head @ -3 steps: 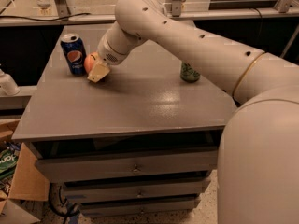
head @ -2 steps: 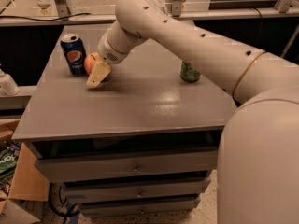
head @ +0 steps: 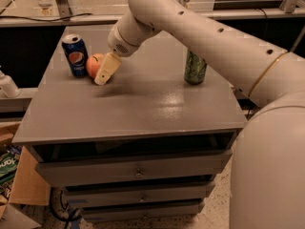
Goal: Move apple near pepsi can
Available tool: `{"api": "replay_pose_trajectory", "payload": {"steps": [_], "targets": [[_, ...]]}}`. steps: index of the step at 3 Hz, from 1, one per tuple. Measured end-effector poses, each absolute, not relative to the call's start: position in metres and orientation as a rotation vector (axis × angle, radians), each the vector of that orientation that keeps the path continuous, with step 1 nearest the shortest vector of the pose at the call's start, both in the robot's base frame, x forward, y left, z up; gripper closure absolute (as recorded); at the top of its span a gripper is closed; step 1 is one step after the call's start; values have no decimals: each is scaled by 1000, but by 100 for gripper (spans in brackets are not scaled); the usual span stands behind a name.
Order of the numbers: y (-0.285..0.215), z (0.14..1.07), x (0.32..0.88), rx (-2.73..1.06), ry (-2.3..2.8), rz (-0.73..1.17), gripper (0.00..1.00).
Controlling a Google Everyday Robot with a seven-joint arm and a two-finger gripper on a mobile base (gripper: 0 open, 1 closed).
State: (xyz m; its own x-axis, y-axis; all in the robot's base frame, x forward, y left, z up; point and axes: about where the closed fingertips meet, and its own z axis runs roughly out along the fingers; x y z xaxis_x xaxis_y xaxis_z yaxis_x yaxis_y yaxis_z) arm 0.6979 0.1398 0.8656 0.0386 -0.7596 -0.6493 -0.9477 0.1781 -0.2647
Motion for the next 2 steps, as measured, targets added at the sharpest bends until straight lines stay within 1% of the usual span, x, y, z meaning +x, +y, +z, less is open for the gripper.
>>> {"api": "replay_pose_trajectory", "payload": {"steps": [2], "targets": [[79, 904, 722, -1467, 1800, 223, 0]]}}
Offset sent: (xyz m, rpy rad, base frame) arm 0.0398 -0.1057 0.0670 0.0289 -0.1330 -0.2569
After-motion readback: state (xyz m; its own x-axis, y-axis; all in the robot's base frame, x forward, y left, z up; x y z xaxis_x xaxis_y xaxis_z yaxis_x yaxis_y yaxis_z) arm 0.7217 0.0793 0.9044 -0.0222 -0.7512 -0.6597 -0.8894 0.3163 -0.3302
